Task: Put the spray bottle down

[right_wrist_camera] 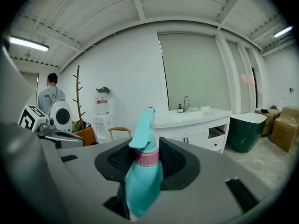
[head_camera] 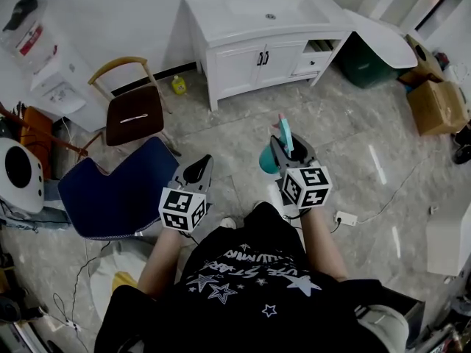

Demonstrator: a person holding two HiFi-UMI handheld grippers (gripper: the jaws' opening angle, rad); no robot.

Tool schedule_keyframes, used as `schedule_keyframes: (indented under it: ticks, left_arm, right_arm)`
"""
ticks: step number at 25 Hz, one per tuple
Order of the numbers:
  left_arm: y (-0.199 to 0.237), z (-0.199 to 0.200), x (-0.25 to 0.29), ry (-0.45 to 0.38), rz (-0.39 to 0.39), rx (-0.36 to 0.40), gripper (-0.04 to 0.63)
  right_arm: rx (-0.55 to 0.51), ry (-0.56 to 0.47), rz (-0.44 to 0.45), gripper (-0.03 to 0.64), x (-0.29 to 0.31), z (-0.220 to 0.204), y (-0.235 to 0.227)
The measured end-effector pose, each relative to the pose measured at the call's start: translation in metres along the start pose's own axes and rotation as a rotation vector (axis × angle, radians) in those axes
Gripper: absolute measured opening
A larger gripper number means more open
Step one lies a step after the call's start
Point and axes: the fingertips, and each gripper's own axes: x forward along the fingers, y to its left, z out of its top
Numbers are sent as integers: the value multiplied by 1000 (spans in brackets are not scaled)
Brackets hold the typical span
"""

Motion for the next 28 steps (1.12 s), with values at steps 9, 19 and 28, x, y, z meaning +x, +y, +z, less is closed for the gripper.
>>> schedule_keyframes:
  ticks: [9, 19, 28]
  left_arm:
    - [31, 7, 61, 37, 36, -6, 15]
    - [97, 74, 193, 21, 202, -27, 15]
    - [122, 116, 284, 17, 294, -24, 15]
  right_arm:
    - [17, 21, 31, 161, 75, 3, -43]
    - [34, 14, 142, 161, 225, 64, -141]
    - [36, -1, 224, 161, 314, 106, -209]
